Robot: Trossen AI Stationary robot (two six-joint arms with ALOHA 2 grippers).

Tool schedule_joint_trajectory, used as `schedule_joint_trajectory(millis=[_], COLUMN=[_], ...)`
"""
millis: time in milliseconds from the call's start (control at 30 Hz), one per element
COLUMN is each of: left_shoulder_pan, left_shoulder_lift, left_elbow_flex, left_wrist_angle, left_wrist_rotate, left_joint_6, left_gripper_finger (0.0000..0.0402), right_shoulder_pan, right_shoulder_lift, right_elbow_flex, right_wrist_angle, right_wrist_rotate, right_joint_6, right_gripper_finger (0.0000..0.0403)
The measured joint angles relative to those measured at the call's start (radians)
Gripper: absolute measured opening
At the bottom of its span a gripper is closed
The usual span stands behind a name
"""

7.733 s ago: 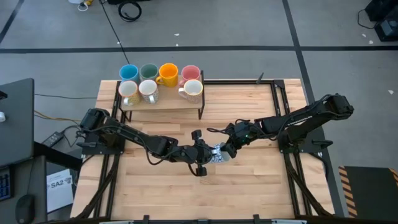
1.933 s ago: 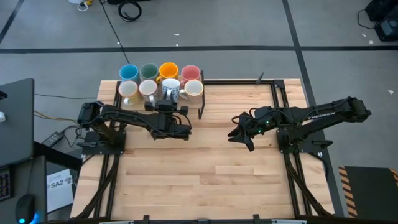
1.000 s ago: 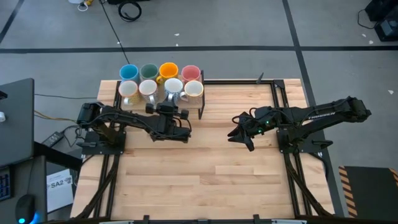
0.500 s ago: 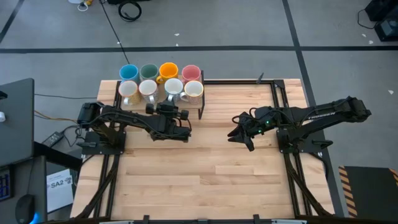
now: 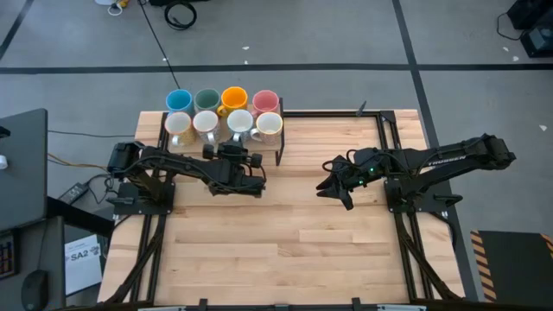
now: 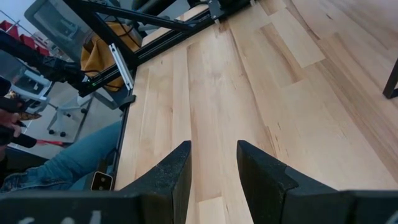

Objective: Place coffee mugs
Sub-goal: Put the blue patterned mug on the shelf, then return to Home Position

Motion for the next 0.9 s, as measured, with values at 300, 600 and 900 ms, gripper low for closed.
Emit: schedule_joint_trajectory(millis=[300, 600, 900], left_shoulder_pan=[-0.001, -0.026, -0.074], left_shoulder_lift=[0.0, -0.007, -0.084], left_elbow_flex=[0.0, 0.0, 0.0], left_wrist_angle=[0.001, 0.0, -0.005], left_wrist_rotate=[0.006, 0.005, 0.052], left_joint_6=[0.002, 0.0, 0.016], left_gripper_finger=[0.0163, 0.0186, 0.0177], right_shoulder_pan=[0.0, 0.0, 0.0], right_shoulder_lift=[0.0, 0.0, 0.0], right_elbow_flex=[0.0, 0.0, 0.0], right_wrist_angle=[0.0, 0.0, 0.002], right_wrist_rotate=[-0.003, -0.003, -0.003], right_joint_6=[0.0, 0.0, 0.0], right_gripper_finger=[0.0133, 0.0133, 0.0133])
